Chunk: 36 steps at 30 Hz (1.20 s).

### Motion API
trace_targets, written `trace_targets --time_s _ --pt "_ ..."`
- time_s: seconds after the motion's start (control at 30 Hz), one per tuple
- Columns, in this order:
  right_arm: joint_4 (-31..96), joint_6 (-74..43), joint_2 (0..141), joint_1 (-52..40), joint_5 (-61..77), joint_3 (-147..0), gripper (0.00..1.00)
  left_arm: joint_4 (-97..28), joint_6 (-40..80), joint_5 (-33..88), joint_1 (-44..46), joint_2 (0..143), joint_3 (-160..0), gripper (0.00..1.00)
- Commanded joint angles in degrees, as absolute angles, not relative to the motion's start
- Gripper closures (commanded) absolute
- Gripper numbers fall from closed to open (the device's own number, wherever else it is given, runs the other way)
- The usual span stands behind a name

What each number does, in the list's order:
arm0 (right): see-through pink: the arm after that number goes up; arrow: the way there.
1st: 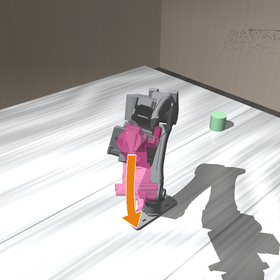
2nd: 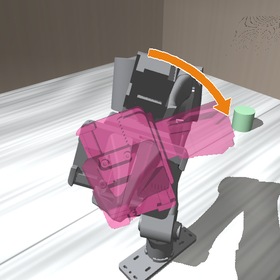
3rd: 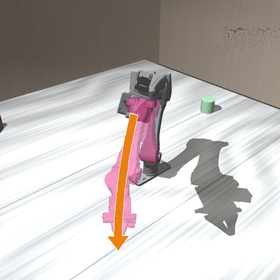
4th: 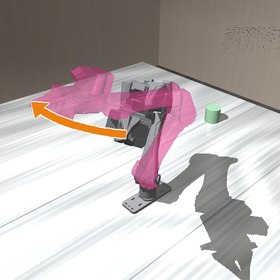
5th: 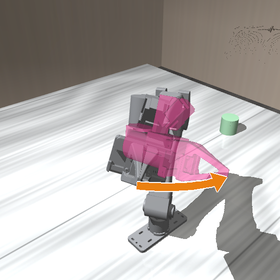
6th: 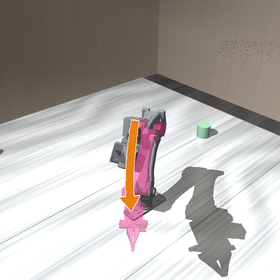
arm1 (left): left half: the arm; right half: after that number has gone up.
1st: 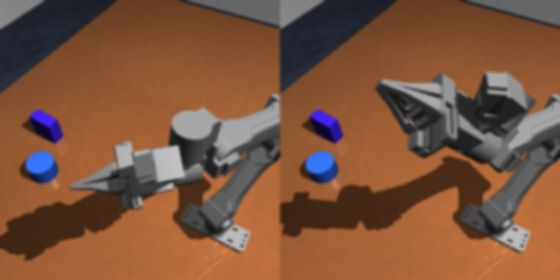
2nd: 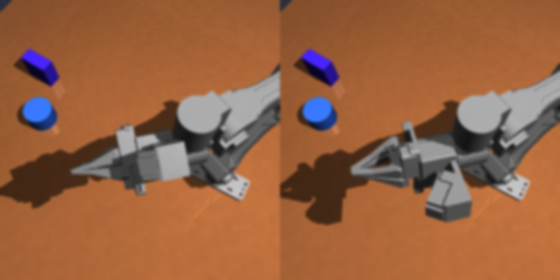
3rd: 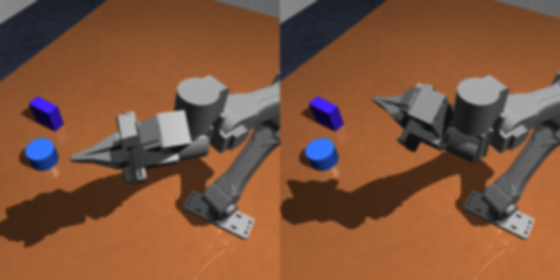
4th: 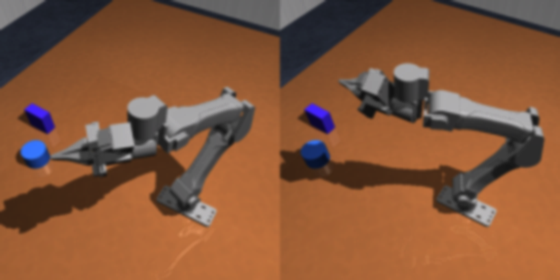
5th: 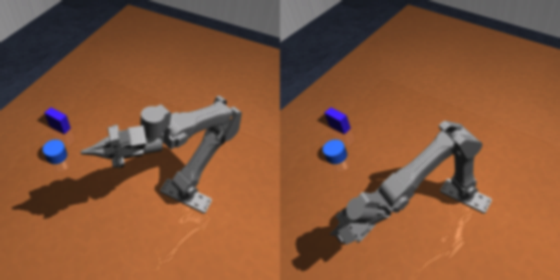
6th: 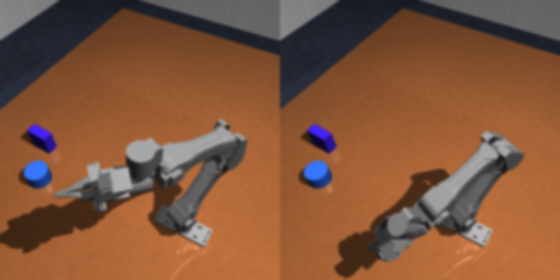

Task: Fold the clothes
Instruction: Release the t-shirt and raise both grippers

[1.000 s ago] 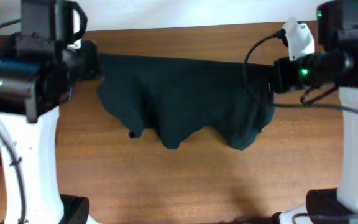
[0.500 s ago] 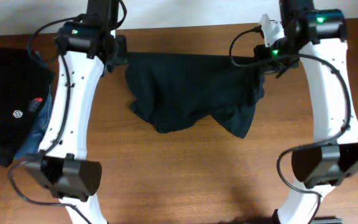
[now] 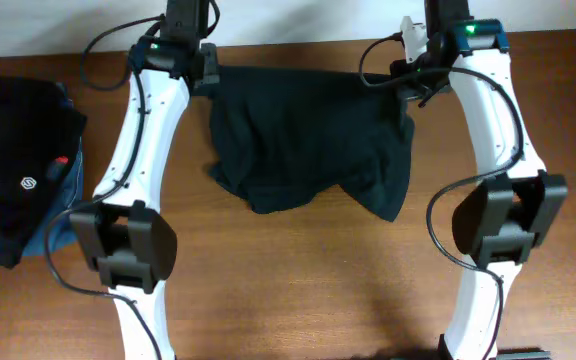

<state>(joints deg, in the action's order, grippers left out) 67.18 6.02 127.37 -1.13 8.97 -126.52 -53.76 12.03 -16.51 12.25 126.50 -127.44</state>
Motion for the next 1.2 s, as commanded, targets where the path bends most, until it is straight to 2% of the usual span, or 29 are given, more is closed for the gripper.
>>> trace_targets --time_s 0.0,0.33,0.37,0.4,0.43,0.47,0.5,0.53,0.63,0.7,0.77,0.9,0.93,1.17 --pt "64.47 5.67 129.78 0.12 6.79 -126.52 0.96 -49.82 12.80 -19.11 12.97 129.49 -127.52 1.00" --pt "55.22 5.67 134.19 0.14 6.55 -126.52 0.96 -38.41 12.78 -19.20 14.85 138.04 -127.52 0.98" --pt "54.26 5.67 134.65 0.14 6.55 -126.52 0.96 -37.54 12.78 -19.33 14.87 138.67 -127.52 0.90" --pt "53.78 5.67 135.04 0.14 6.55 -126.52 0.96 -36.77 12.78 -19.31 14.87 138.98 -127.52 0.72" --pt "52.66 5.65 135.66 0.14 6.33 -126.52 0.96 -35.86 12.78 -19.33 14.85 139.52 -127.52 0.42" --pt "52.34 5.65 135.85 0.14 6.28 -126.52 0.96 -35.38 12.78 -19.33 14.87 139.63 -127.52 0.29" --pt "51.20 5.48 136.14 0.14 5.76 -126.52 0.92 -34.81 12.75 -19.33 14.85 139.63 -127.52 0.05" --pt "50.39 5.48 136.25 0.14 5.28 -126.52 0.86 -34.37 12.75 -19.35 14.85 139.63 -127.55 0.01" --pt "48.49 5.48 136.22 0.14 5.30 -126.56 0.60 -33.87 12.71 -19.33 14.85 139.61 -127.55 0.01" --pt "48.60 5.48 136.20 0.14 5.30 -126.91 0.21 -35.05 11.84 -19.33 14.85 139.59 -127.63 0.01" --pt "49.54 4.71 135.90 0.12 5.30 -127.61 0.01 -38.37 11.86 -19.31 14.85 139.48 -128.75 0.01" --pt "54.52 2.59 135.15 0.12 5.52 -132.31 0.02 -49.10 11.88 -19.27 14.85 139.48 -135.09 0.01" --pt "57.84 1.50 134.91 0.12 5.52 -135.11 0.01 -55.24 11.90 -18.87 14.85 139.48 -139.00 0.01" --pt "80.58 1.23 133.73 0.08 7.46 -152.35 0.01 -77.56 11.90 -10.04 14.87 139.48 -159.11 0.01"
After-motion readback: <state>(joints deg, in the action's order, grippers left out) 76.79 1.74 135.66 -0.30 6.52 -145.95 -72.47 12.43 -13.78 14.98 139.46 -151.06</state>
